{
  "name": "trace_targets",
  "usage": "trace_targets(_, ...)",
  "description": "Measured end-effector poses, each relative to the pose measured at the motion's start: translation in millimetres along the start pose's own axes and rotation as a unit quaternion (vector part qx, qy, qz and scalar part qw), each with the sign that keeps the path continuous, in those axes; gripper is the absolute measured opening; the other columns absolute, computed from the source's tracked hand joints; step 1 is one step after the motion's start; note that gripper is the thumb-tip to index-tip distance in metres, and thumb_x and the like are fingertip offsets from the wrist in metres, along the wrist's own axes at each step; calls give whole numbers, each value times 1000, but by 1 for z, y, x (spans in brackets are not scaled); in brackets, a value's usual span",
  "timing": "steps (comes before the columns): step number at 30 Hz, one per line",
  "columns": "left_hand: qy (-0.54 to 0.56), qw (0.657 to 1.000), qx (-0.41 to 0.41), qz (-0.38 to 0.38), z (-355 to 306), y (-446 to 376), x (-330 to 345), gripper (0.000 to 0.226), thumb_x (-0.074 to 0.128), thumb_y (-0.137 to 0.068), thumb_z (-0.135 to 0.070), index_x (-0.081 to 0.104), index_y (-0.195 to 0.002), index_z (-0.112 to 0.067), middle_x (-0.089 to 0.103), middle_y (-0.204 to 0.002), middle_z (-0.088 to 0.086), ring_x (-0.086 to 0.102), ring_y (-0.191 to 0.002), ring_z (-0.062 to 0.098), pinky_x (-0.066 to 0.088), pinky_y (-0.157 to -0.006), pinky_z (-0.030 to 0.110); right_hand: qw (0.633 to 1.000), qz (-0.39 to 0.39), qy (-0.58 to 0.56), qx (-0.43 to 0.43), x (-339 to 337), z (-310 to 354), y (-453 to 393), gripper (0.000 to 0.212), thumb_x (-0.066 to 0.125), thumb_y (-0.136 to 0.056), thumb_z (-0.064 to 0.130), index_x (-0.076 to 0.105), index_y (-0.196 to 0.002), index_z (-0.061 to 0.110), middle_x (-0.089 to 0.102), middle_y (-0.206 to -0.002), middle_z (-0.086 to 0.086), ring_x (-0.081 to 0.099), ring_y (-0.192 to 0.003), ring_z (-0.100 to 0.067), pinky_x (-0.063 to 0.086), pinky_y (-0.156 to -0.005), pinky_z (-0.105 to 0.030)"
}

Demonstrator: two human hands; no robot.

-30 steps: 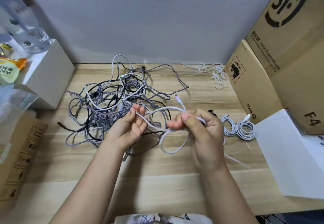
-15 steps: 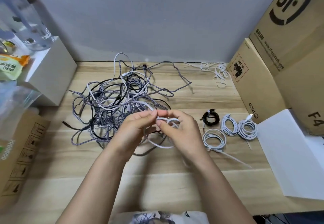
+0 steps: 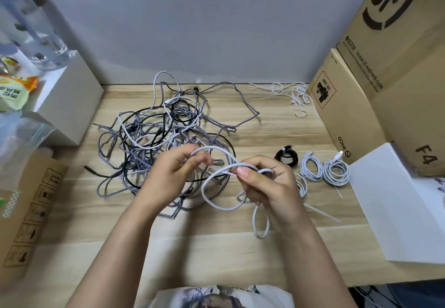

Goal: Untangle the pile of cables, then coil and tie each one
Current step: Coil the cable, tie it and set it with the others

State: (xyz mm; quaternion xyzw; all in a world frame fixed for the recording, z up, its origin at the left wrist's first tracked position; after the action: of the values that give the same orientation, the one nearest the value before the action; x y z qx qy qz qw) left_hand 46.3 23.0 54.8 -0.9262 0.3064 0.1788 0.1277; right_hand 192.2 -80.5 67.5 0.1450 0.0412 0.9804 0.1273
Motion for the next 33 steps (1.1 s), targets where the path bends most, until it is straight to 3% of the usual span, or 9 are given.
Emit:
trace_targets(5, 173, 983, -61, -20, -8, 6, 4, 24, 49, -88, -25, 59, -67, -20, 49, -52, -10, 43, -48, 4, 35, -47, 17, 996, 19, 76, 32, -8, -18, -1, 10, 72, -73, 20, 72, -77, 11, 61, -63, -3, 48, -48, -5, 38, -49, -16)
trace_targets(8, 140, 989, -52, 15, -16, 8, 4, 21, 62, -83, -32, 60, -67, -20, 56, -59, -4, 46, -56, 2, 36, -55, 17, 956, 53, 283, 52, -5, -34, 3, 13, 71, -69, 30, 72, -82, 27, 70, -82, 5, 61, -75, -3, 49, -75, -26)
trace_targets(11, 94, 993, -61, 41, -15, 12, 8, 30, 60, -74, -51, 66, -72, -22, 61, -71, 17, 54, -67, 23, 43, -68, 35, 931, 127, 339, 42, 1, -35, 7, 35, 75, -70, 28, 62, -101, 38, 66, -110, 7, 59, -105, -2, 43, -94, -20)
trace_targets(15, 86, 994, -58, 18, -18, 14, 9, 35, 59, -75, -54, 65, -69, -20, 60, -66, 12, 52, -64, 24, 46, -66, 38, 979, 108, 172, 16, 13, -21, 8, 6, 57, -89, 19, 61, -90, 15, 65, -76, 9, 61, -73, -2, 45, -73, -13)
trace_targets(20, 164, 978, -132, -10, -20, 16, 12, 42, 63, -75, -46, 46, -48, -20, 32, -45, -9, 26, -46, 9, 18, -44, 21, 999, -31, 30, 1, 11, -5, 9, 30, 53, -87, 36, 55, -71, 11, 34, -42, 14, 23, -40, 1, 15, -42, -17)
trace_targets(23, 366, 901, -206, 106, -24, 24, 27, 45, 67, -74, -49, 41, -48, -23, 24, -46, -8, 18, -41, 8, 18, -39, 17, 996, -84, -29, -18, 11, 2, 8, 29, 57, -88, 35, 56, -69, 12, 29, -45, 15, 18, -40, 1, 13, -40, -14)
trace_targets(26, 636, 706, -194, 245, -40, 25, 36, 33, 57, -91, -39, 53, -66, -17, 23, -53, -7, 18, -44, 8, 22, -42, 17, 995, -89, -34, -11, 9, -5, 2, 24, 49, -82, 34, 55, -75, 11, 27, -46, 15, 19, -38, 3, 15, -36, -10)
trace_targets(28, 712, 634, -156, 258, -51, 19, 34, 26, 44, -99, -28, 55, -82, -12, 27, -58, -5, 22, -48, 9, 24, -47, 19, 997, -43, 59, -4, 11, -14, 0, 22, 50, -89, 31, 58, -73, 19, 30, -44, 13, 24, -37, 2, 19, -37, -8)
trace_targets(33, 680, 718, -112, 99, -59, 15, 33, 12, 55, -88, -18, 64, -87, -10, 37, -52, -8, 33, -42, 3, 37, -45, 17, 976, 41, 213, 29, 20, -21, 1, 18, 44, -78, 26, 57, -66, 29, 43, -42, 16, 38, -42, 3, 30, -48, -10)
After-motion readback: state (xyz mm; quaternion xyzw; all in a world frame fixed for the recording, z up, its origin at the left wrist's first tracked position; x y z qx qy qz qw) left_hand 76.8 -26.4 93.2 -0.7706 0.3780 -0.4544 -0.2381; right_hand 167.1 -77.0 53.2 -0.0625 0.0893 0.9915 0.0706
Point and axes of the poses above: each hand's wrist, its own y-axis away from the middle knuckle, its own x-axis out of the palm, z = x × y, the point moved 3 cm from there along -y, towards the middle knuckle
